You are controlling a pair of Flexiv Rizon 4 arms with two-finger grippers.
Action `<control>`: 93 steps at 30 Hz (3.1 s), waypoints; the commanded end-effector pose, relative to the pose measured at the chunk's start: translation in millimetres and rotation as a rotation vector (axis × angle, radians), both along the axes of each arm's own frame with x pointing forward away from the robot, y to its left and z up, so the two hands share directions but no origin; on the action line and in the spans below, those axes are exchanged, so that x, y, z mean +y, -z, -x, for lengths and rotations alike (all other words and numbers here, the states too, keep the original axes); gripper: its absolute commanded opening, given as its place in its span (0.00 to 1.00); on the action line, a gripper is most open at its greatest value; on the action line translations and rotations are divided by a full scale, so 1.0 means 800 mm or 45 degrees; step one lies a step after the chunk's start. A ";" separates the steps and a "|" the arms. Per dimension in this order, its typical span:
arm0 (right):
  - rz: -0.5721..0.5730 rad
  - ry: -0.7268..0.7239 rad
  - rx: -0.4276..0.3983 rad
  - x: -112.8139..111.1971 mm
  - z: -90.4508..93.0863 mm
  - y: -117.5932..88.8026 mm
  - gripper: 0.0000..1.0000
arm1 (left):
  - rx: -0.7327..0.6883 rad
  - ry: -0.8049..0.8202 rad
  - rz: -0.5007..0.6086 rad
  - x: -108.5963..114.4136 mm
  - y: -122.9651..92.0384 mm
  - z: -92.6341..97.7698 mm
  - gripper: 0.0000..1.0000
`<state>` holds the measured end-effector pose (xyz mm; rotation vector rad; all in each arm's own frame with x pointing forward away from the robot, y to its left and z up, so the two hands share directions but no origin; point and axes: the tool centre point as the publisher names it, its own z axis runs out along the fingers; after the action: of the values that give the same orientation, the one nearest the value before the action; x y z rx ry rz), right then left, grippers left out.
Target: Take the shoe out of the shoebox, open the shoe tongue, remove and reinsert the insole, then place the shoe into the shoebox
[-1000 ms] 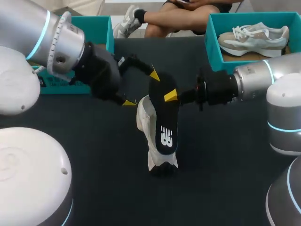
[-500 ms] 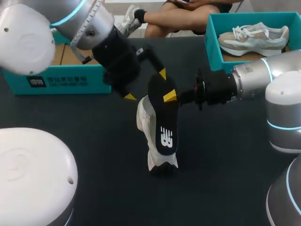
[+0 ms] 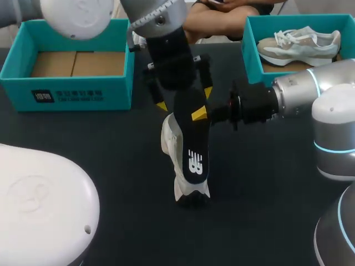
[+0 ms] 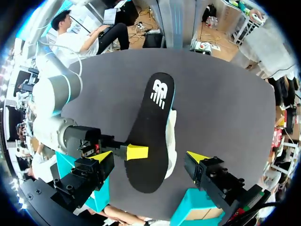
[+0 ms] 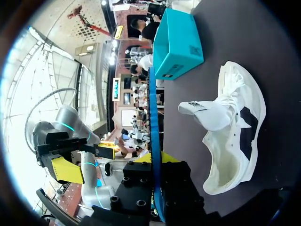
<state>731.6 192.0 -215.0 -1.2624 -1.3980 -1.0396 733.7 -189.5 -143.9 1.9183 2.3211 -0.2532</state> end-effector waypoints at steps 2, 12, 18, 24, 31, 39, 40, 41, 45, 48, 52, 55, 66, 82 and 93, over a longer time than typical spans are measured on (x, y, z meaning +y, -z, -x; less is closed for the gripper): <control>0.004 0.006 -0.005 0.001 0.000 -0.001 0.00 | 0.076 0.022 -0.421 -0.009 0.002 -0.005 1.00; 0.009 0.003 -0.006 0.001 -0.002 -0.003 0.00 | 0.027 -0.005 -0.352 -0.005 0.002 -0.008 1.00; 0.005 0.001 -0.006 0.001 -0.004 -0.003 0.00 | 0.003 0.005 -0.331 -0.006 0.003 -0.009 1.00; 0.006 0.000 -0.008 0.001 -0.005 -0.004 0.00 | 0.004 0.004 -0.319 -0.006 0.006 -0.011 1.00; 0.008 0.003 -0.008 0.000 -0.005 -0.005 0.00 | 0.005 0.001 -0.309 -0.005 0.007 -0.012 1.00; 0.008 0.009 -0.006 0.000 -0.003 -0.004 0.00 | -0.013 0.010 -0.074 0.003 0.004 -0.011 1.00; 0.008 0.010 -0.007 -0.001 -0.003 -0.005 0.00 | -0.042 0.019 -0.024 0.004 0.003 -0.010 1.00; 0.009 0.011 -0.007 -0.001 -0.003 -0.005 0.00 | -0.079 0.042 0.080 0.006 0.000 -0.007 1.00; 0.011 0.014 -0.007 -0.002 -0.002 -0.005 0.00 | -0.133 0.088 0.299 0.015 -0.003 -0.003 1.00; 0.013 0.016 -0.005 -0.002 -0.001 -0.006 0.00 | -0.183 0.116 0.375 0.019 -0.003 0.000 1.00; 0.011 0.019 -0.004 -0.003 -0.001 -0.006 0.00 | -0.200 0.137 0.531 0.023 -0.003 0.004 1.00; 0.009 0.017 -0.003 -0.002 0.000 -0.007 0.00 | -0.190 0.094 0.679 0.032 0.000 0.001 1.00; 0.000 0.024 -0.003 -0.003 0.003 -0.006 0.00 | -0.238 0.034 1.088 0.061 0.008 0.001 1.00; -0.022 0.020 -0.002 -0.006 0.000 -0.009 0.00 | -0.329 0.032 1.394 0.072 0.017 -0.005 1.00; -0.063 0.012 0.024 -0.008 0.005 -0.013 0.00 | -0.316 0.014 1.446 0.070 0.025 -0.013 1.00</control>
<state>728.8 185.1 -204.3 -1.2390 -1.3472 -1.0584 746.1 -133.2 -158.0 1.4862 1.7083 -0.7969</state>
